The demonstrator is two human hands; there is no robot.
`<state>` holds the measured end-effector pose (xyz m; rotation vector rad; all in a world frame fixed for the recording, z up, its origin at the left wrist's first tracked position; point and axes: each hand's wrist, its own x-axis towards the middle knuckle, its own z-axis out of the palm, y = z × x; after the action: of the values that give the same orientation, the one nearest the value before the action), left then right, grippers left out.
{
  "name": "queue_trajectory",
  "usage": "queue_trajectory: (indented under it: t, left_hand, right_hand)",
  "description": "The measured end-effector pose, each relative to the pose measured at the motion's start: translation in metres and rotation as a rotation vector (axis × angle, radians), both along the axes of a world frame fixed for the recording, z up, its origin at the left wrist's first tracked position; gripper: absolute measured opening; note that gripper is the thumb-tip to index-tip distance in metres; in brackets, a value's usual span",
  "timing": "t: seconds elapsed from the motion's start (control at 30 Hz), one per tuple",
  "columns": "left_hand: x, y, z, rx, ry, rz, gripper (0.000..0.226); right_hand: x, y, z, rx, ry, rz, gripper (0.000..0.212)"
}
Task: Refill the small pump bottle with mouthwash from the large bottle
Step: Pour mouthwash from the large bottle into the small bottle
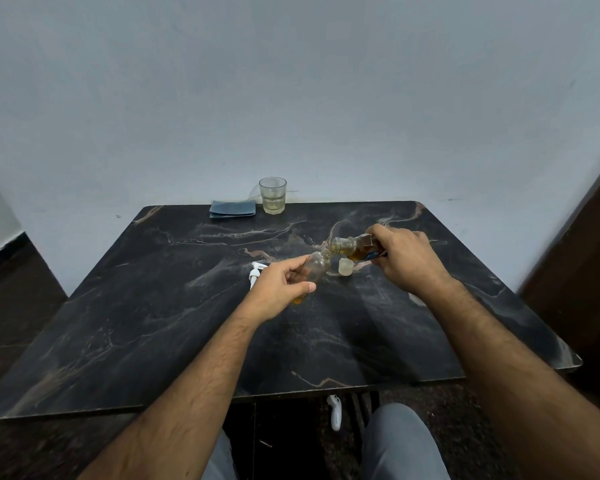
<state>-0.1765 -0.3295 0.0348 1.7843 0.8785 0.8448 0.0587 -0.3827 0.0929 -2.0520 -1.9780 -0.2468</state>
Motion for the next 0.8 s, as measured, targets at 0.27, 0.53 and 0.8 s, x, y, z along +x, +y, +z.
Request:
queue_trajectory:
  t: [0.27,0.53,0.8]
  left_hand:
    - [0.0011,-0.0009,-0.0002,-0.001,0.021,0.012,0.059]
    - [0.0013,-0.0016,0.0005,0.002,0.026,0.016,0.059]
    - [0.0018,-0.0019,-0.0014,0.003,0.035,0.023,0.060]
  right_hand:
    - [0.0012,0.0002,-0.0005,0.003,-0.002,0.008,0.033]
    - [0.0013,0.0002,0.0012,-0.017,-0.011,0.002,0.035]
    - [0.0015,-0.0002,0.0020,-0.028,-0.014,0.007,0.035]
